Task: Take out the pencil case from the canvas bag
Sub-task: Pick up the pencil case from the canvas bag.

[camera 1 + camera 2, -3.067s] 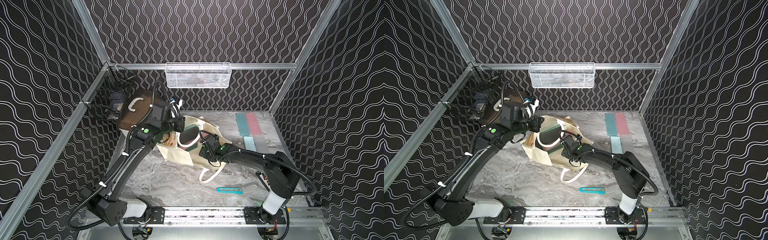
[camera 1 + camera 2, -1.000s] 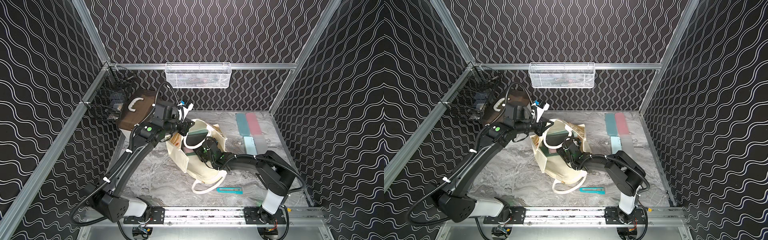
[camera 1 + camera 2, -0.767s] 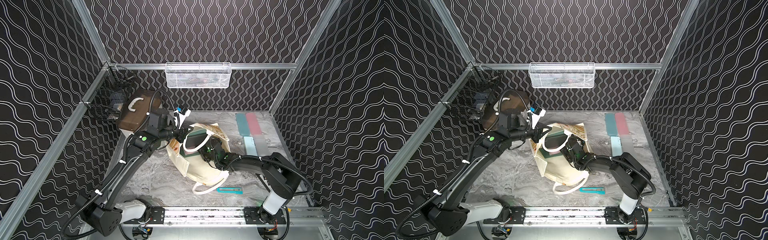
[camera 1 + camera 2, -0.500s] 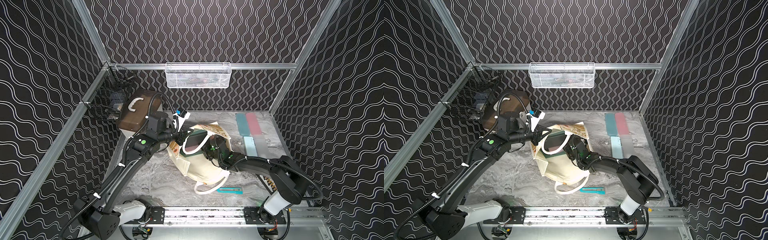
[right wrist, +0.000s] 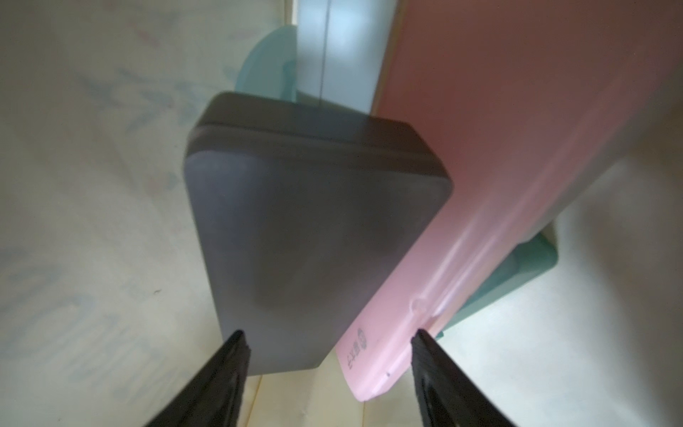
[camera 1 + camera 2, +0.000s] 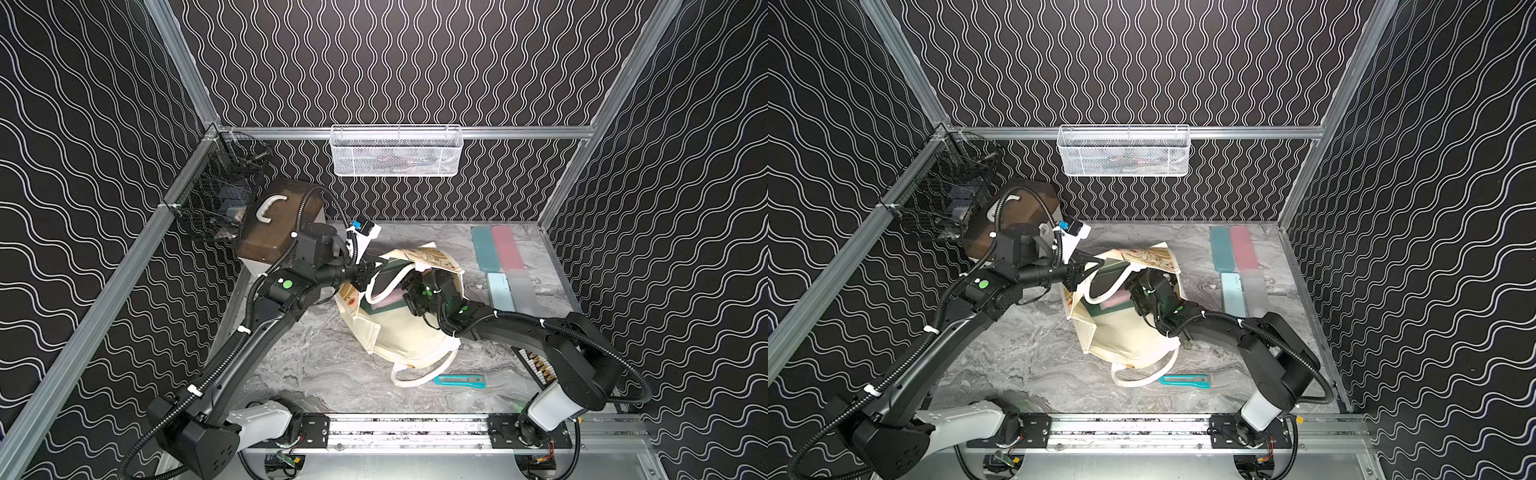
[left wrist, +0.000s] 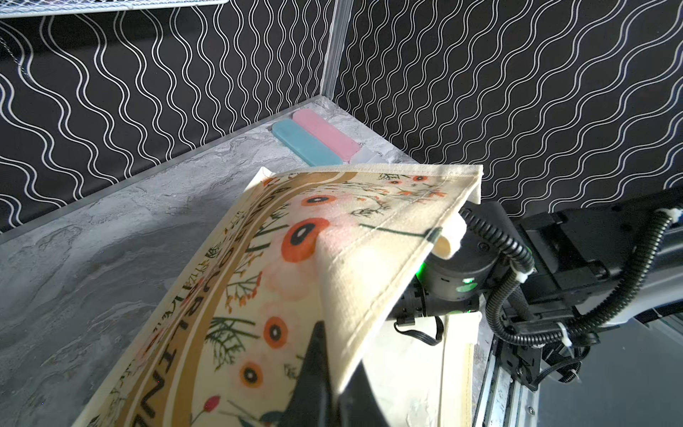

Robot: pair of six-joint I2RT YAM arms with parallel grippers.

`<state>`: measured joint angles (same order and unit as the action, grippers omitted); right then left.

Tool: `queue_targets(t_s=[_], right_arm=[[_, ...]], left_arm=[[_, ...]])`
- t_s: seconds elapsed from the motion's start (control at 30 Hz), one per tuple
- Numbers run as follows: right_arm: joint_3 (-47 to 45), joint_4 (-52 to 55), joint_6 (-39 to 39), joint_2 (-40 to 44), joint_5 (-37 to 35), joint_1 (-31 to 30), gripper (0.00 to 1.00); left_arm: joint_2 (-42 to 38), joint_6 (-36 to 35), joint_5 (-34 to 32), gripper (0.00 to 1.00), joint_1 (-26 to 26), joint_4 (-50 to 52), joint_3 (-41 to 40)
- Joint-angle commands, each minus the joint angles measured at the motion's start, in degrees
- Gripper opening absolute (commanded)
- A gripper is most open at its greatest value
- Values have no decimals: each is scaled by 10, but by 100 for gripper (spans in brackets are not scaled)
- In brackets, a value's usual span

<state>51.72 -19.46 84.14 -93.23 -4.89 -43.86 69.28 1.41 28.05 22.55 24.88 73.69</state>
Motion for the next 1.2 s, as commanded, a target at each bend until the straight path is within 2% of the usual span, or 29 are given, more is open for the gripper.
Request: queue_targets(t_s=[0.0, 0.13, 0.27, 0.53, 0.7, 0.87, 1.17], right_arm=[[5, -26, 19, -1, -23, 6, 83], [10, -29, 36, -12, -25, 14, 95], [18, -38, 56, -29, -29, 21, 97], [56, -7, 84, -66, -19, 41, 96], [86, 49, 86, -80, -13, 48, 90], [100, 49, 91, -101, 1, 51, 88], [112, 53, 89, -129, 24, 54, 84]], left_arm=[[-6, -5, 26, 0, 0, -34, 1], [1, 2, 38, 0, 0, -33, 5], [5, 5, 58, 0, 0, -31, 8], [0, 7, 86, 0, 0, -30, 3], [1, 7, 108, 0, 0, -33, 1], [2, 10, 135, 0, 0, -40, -3], [3, 5, 134, 0, 0, -34, 0]])
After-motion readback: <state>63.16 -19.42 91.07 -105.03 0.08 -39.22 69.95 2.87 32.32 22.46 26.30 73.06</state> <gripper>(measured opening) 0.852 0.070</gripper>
